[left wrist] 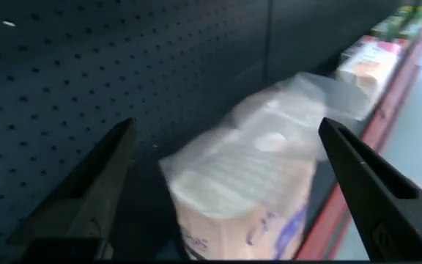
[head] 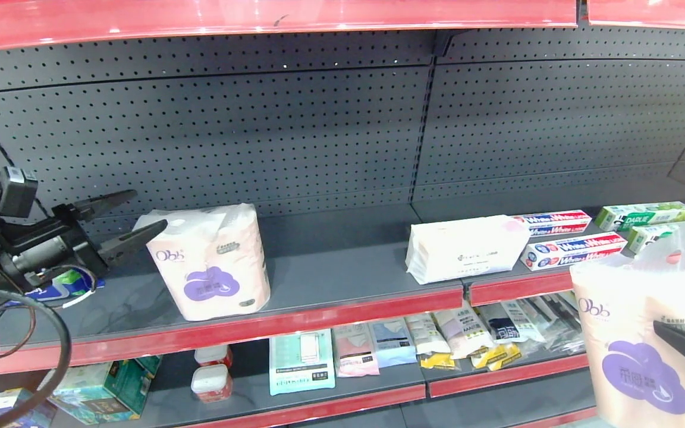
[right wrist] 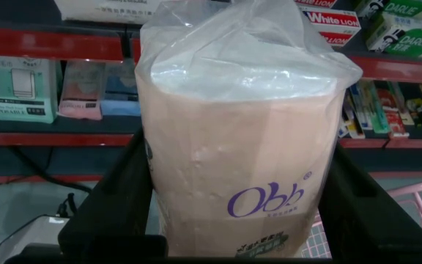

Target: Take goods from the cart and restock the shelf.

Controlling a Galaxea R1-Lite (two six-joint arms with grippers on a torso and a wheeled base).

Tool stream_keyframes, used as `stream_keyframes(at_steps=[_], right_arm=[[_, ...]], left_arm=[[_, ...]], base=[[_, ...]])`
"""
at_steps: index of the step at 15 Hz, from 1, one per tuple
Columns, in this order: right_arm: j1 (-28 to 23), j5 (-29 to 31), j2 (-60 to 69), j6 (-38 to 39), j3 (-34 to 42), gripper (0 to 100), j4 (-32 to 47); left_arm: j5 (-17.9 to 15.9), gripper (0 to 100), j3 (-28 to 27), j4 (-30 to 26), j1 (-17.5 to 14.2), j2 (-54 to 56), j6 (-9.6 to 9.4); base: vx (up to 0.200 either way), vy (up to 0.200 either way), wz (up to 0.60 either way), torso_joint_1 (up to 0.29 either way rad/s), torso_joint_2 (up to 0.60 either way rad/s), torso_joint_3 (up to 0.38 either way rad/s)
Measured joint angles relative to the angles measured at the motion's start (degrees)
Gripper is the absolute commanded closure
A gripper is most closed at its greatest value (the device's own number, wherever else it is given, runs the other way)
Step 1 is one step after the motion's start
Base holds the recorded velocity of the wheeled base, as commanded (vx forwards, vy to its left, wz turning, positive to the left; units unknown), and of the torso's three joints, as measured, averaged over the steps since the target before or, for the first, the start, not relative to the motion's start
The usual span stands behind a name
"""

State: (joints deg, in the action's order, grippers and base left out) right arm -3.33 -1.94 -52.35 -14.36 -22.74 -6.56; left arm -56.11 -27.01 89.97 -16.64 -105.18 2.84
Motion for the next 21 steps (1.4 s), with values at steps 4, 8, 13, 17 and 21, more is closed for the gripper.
stream_keyframes(at_steps=[4, 8, 13, 17, 21], right_arm=[[0.0, -0.2, -0.2, 0.2, -0.4, 100, -0.1], [0.0, -0.2, -0.1, 0.2, -0.9, 100, -0.1], [0.3, -0.3, 1.3, 0.2, -1.1, 100, -0.1], [1.4, -1.9, 2.9, 0.2, -1.7, 100, -0.1], [1.5, -1.7, 3.7, 0.0, -2.1, 100, -0.1]], left_arm=[[15.5, 0, 2.2, 0.0, 0.2, 3.4, 0.57], [40.7, 0, 3.4, -5.2, 1.0, 8.6, 1.48], [45.7, 0, 4.0, -31.8, 1.3, 23.5, 3.06], [36.9, 0, 3.7, -59.1, 1.5, 42.6, 2.40], [31.8, 0, 3.4, -83.8, 2.1, 61.8, -2.84]], base=[[0.000, 0.000, 0.00, 0.000, 0.00, 0.000], [0.000, 0.000, 0.00, 0.000, 0.00, 0.000], [0.000, 0.000, 0.00, 0.000, 0.00, 0.000], [0.000, 0.000, 0.00, 0.000, 0.00, 0.000], [0.000, 0.000, 0.00, 0.000, 0.00, 0.000]])
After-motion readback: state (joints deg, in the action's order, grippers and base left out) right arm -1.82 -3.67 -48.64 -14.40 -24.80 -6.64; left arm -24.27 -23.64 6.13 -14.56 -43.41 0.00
